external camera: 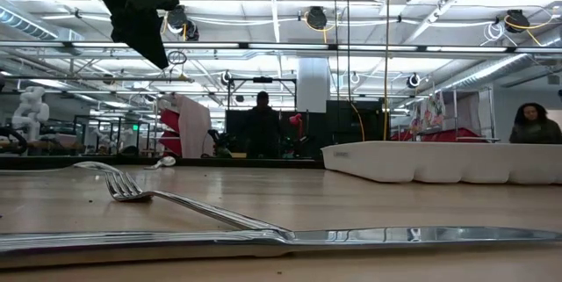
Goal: Sort silverware
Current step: Put the silver fork into the white silverware tray
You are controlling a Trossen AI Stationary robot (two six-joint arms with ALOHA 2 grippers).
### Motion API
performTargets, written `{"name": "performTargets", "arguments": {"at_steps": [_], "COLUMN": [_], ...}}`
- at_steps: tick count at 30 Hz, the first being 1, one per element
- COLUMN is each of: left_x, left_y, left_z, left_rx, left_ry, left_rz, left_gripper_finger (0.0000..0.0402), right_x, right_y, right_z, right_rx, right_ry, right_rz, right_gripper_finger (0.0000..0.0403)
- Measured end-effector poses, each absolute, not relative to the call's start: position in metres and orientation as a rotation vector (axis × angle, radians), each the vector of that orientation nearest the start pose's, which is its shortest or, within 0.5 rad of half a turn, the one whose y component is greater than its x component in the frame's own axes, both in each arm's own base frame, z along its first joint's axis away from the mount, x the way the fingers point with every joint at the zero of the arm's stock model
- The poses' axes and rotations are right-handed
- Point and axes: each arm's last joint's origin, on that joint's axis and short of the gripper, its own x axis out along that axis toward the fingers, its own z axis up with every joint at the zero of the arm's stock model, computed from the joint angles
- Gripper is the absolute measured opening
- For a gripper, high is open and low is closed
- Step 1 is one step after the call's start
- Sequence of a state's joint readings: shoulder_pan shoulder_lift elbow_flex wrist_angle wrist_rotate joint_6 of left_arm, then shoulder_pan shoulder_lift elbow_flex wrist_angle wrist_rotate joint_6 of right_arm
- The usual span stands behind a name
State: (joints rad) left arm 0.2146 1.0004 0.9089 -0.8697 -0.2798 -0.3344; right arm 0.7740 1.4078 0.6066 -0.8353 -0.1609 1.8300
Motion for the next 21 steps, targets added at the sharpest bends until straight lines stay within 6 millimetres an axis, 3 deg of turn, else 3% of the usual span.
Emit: {"name": "performTargets", "arguments": {"at_steps": [3, 9, 15, 21], "left_x": [0.176, 0.176, 0.176, 0.176], "left_y": [0.046, 0.047, 0.047, 0.047], "left_z": [0.285, 0.285, 0.285, 0.285], "left_rx": [-0.270, -0.267, -0.264, -0.264], "left_ry": [0.884, 0.882, 0.882, 0.881], "left_rz": [0.613, 0.617, 0.620, 0.621], "left_gripper_finger": [0.0057, 0.0057, 0.0057, 0.0057], "right_x": [0.129, 0.131, 0.137, 0.153], "right_y": [0.132, 0.134, 0.140, 0.154], "right_z": [0.128, 0.127, 0.134, 0.158], "right_rx": [0.859, 0.882, 0.918, 0.966], "right_ry": [1.577, 1.563, 1.547, 1.472], "right_rz": [-0.823, -0.779, -0.795, -0.737], "right_gripper_finger": [0.0150, 0.0018, 0.0004, 0.0001]}}
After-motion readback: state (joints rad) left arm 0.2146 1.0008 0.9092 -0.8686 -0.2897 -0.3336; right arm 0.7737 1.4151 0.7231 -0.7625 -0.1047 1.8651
